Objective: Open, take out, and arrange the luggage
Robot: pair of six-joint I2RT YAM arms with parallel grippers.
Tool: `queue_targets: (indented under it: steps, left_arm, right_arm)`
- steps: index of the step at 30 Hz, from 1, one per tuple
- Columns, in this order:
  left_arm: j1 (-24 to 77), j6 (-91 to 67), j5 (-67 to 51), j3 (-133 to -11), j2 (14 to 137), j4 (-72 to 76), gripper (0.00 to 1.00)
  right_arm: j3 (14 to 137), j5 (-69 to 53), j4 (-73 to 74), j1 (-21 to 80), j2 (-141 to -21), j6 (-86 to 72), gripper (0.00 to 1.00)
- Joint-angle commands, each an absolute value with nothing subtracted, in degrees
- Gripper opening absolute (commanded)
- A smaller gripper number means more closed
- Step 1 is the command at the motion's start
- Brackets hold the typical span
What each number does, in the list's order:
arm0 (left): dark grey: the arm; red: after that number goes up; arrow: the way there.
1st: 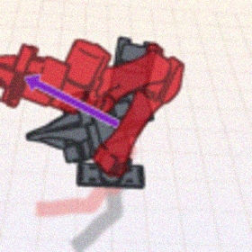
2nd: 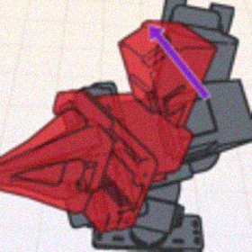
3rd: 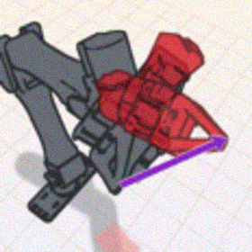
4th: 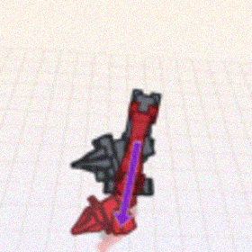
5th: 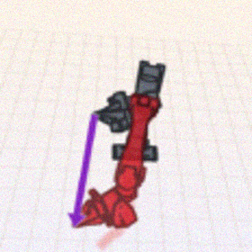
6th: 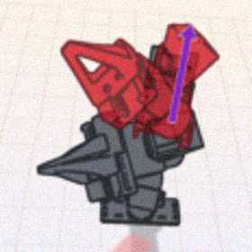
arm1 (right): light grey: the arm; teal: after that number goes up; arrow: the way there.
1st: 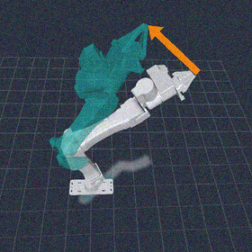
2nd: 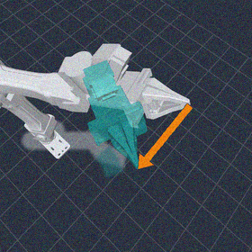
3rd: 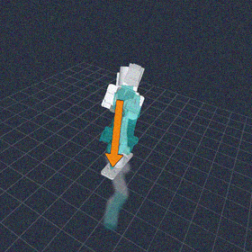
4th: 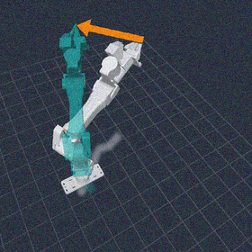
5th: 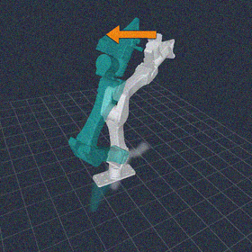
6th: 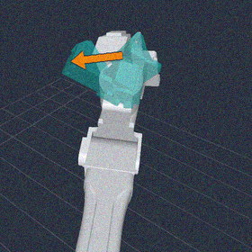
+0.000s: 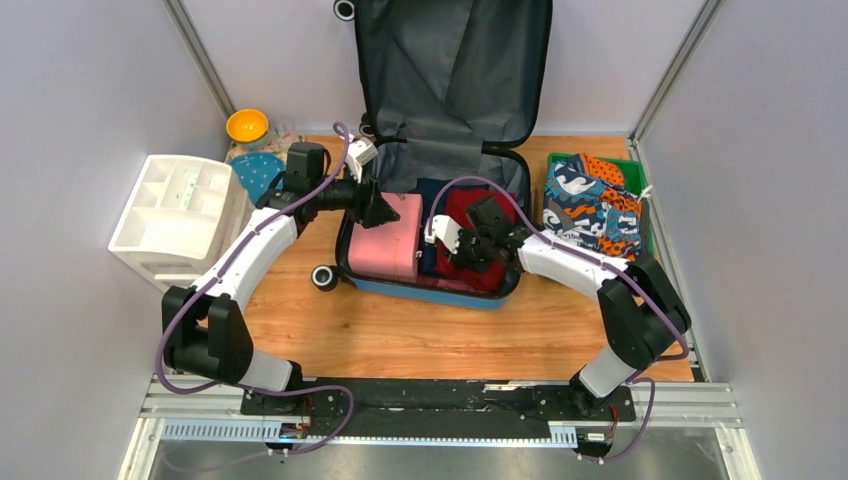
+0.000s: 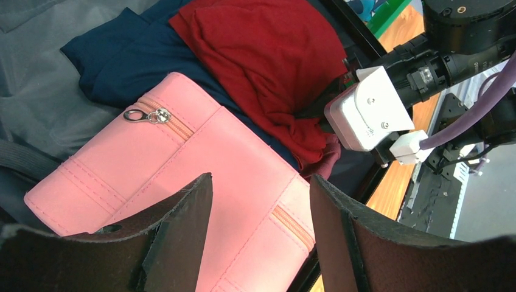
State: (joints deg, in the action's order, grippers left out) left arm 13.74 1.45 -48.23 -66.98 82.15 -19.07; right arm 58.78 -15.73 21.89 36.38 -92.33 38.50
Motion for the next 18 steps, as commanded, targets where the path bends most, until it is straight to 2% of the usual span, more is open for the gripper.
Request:
queue_targets:
  steps: [1,10,18]
  left_arm:
    - [13.2,2.4,-50.0,-67.0,80.1,-18.9,0.68]
    - [13.2,1.4,-50.7,-66.9,80.9,-17.9,0.67]
    - [13.2,0.7,-50.8,-67.0,81.6,-17.1,0.67]
  right_arm:
    - [59.7,-9.7,21.5,35.2,-90.7,38.1,0.00]
    - [71.5,-19.9,29.4,27.8,-88.8,33.1,0.00]
    - [72.0,-23.9,31.4,27.3,-89.6,35.0,0.00]
